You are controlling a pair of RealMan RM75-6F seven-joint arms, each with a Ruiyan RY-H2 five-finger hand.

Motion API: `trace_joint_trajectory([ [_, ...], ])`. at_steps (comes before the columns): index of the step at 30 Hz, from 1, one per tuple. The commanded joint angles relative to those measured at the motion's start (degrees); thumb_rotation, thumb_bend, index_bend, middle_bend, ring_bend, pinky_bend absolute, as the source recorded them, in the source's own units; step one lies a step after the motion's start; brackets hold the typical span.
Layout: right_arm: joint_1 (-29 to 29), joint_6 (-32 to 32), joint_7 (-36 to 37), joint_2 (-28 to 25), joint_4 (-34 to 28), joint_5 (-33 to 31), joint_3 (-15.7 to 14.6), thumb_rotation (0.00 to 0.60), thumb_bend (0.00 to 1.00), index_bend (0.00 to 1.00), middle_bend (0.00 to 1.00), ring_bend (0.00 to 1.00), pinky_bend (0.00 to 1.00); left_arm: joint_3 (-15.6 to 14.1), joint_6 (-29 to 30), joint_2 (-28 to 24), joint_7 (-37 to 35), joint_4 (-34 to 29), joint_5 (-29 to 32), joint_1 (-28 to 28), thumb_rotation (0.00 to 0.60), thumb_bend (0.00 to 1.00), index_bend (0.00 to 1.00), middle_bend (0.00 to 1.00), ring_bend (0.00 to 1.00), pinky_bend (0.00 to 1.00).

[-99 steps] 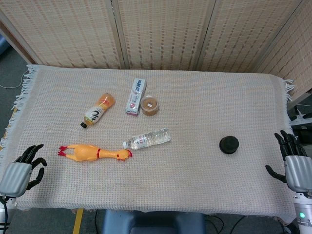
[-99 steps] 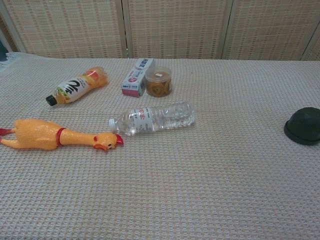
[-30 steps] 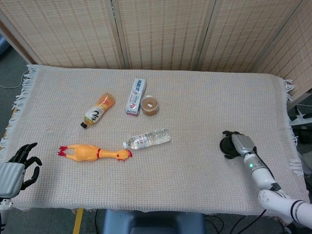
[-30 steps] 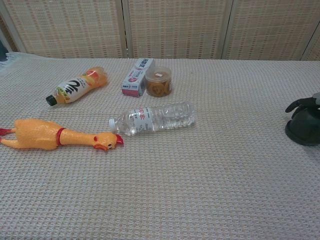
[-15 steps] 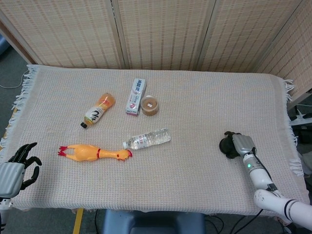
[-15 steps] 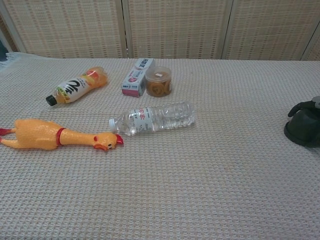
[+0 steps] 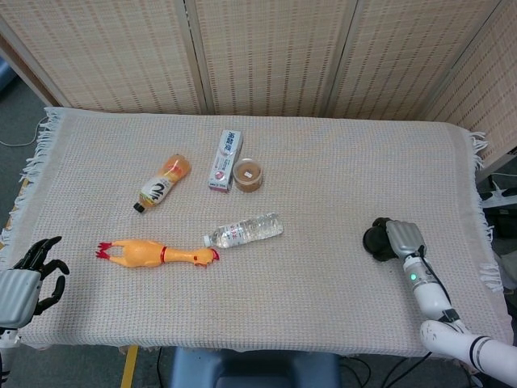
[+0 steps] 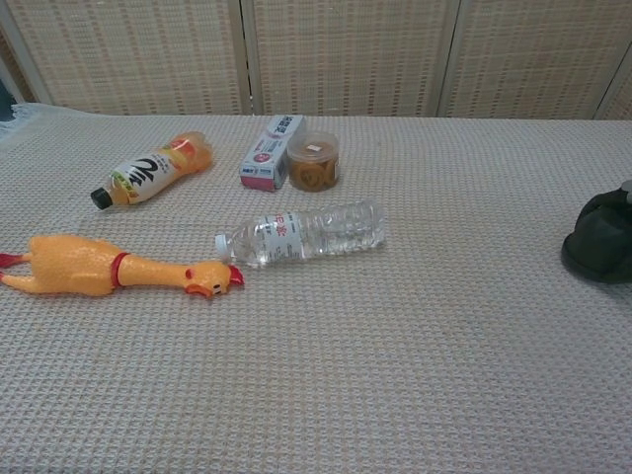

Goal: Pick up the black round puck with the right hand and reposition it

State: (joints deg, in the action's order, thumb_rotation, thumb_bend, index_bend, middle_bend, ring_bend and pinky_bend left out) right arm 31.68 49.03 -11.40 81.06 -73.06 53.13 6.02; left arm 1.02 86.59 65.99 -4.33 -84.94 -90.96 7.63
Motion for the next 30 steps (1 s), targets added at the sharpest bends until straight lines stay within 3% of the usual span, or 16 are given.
trace_joint_trajectory([
  [1,-1.4,4.5,-1.1,1.3,1.2,2.1,-0.2,0.6,0.25,0.72,0.59,0.61,0.85,0.0,0.1,0.0,-0.1,0.0,0.0,0.0,0.6,0.52,0.52,0.12,0.12,0.41],
  [5,-2.5,8.3,0.3,1.7,1.2,4.7,0.6,0.6,0.28,0.75,0.62,0.64,0.88,0.0,0.0,0.0,-0.1,0.0,0.0,0.0,0.6,0.52,0.52,0.12,0.12,0.4],
  [11,-5.3,22.7,13.0,2.9,2.1,19.3,1.9,0.6,0.3,0.77,0.63,0.65,0.89,-0.1,-0.1,0.1,0.3,0.0,0.0,0.0,0.6,0.52,0.52,0.12,0.12,0.4],
  [15,-6.7,33.9,23.3,4.9,6.7,29.2,2.1,0.6,0.3,0.78,0.64,0.65,0.89,-0.1,-0.3,0.1,0.5,-0.1,0.0,0.0,0.6,0.52,0.52,0.12,0.12,0.41],
  [20,-7.3,42.2,28.2,7.7,13.5,34.3,3.0,0.6,0.3,0.81,0.65,0.67,0.91,-0.2,-0.4,0.1,0.7,-0.1,0.0,0.1,0.6,0.52,0.52,0.12,0.12,0.41],
  [22,-7.4,42.1,27.6,8.2,15.3,34.0,3.2,0.6,0.3,0.81,0.66,0.67,0.91,-0.1,-0.5,0.2,0.8,-0.1,0.1,0.1,0.6,0.52,0.52,0.12,0.12,0.41],
  [25,-7.8,37.1,23.1,6.9,13.8,30.6,3.4,0.6,0.3,0.82,0.66,0.68,0.92,-0.2,-0.7,0.1,0.9,-0.2,0.1,0.2,0.6,0.52,0.52,0.12,0.12,0.41],
  [30,-8.7,23.9,4.1,0.9,1.9,17.3,4.8,0.6,0.3,0.83,0.66,0.69,0.92,0.0,-0.6,0.0,1.2,-0.2,0.4,0.1,0.6,0.52,0.52,0.12,0.12,0.41],
])
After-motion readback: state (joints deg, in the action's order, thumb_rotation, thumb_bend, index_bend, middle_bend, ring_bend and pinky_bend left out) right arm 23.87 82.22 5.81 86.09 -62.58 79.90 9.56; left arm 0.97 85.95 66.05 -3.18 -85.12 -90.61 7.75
